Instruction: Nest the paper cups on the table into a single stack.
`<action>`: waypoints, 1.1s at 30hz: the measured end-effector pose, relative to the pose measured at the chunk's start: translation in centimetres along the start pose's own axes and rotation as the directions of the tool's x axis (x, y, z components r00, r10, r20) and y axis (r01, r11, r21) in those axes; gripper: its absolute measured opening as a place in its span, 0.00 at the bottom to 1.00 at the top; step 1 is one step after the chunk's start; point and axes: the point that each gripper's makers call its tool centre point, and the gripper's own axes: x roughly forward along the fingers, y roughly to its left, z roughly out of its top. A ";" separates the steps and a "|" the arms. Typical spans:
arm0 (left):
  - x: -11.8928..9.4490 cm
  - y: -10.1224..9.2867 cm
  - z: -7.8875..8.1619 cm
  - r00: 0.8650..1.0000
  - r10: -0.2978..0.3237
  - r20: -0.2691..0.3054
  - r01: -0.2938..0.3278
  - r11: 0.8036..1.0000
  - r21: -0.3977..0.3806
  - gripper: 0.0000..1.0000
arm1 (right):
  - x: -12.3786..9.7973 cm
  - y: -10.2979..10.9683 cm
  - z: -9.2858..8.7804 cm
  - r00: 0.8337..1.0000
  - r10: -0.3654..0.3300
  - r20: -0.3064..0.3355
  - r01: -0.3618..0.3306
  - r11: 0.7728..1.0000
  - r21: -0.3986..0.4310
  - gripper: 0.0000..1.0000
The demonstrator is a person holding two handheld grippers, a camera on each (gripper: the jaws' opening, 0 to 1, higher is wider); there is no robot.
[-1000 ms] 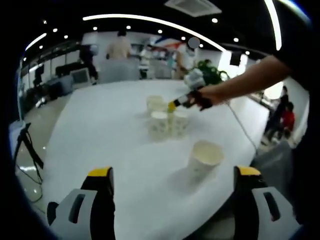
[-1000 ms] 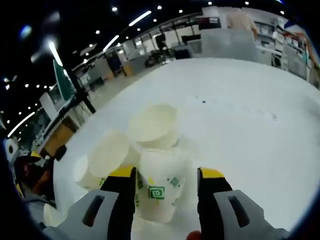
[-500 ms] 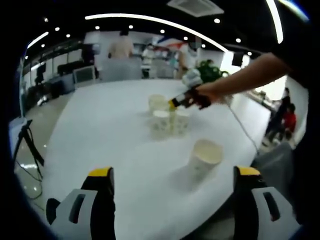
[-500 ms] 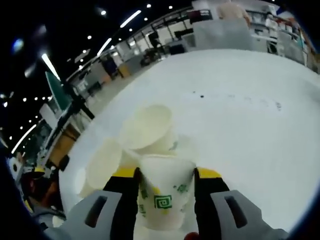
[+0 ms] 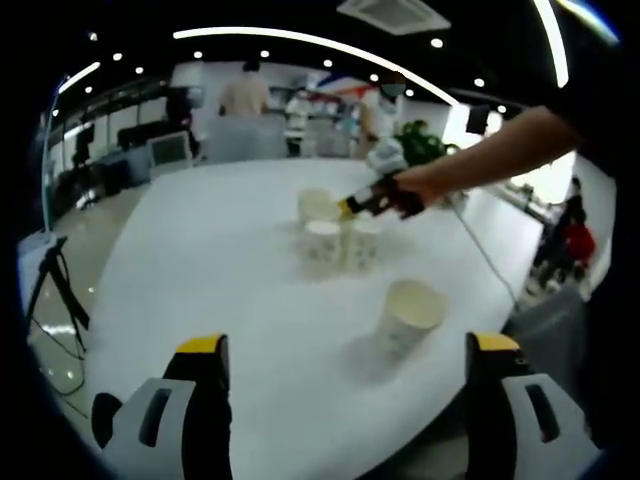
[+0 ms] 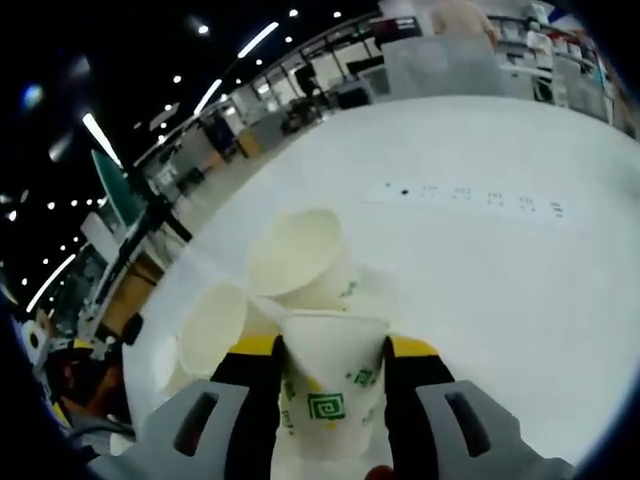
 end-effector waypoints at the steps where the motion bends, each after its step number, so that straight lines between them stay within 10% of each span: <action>1: 0.0 0.0 0.0 1.000 -0.001 0.001 0.001 1.000 0.001 0.98 | -0.2 -0.1 0.0 1.000 -0.001 0.002 0.001 1.000 0.001 0.37; 33: -0.2 -1.4 1.7 0.997 -0.060 0.054 0.058 0.997 0.043 0.97 | -10.6 1.7 2.0 0.981 -0.028 0.194 0.057 0.988 -0.147 0.36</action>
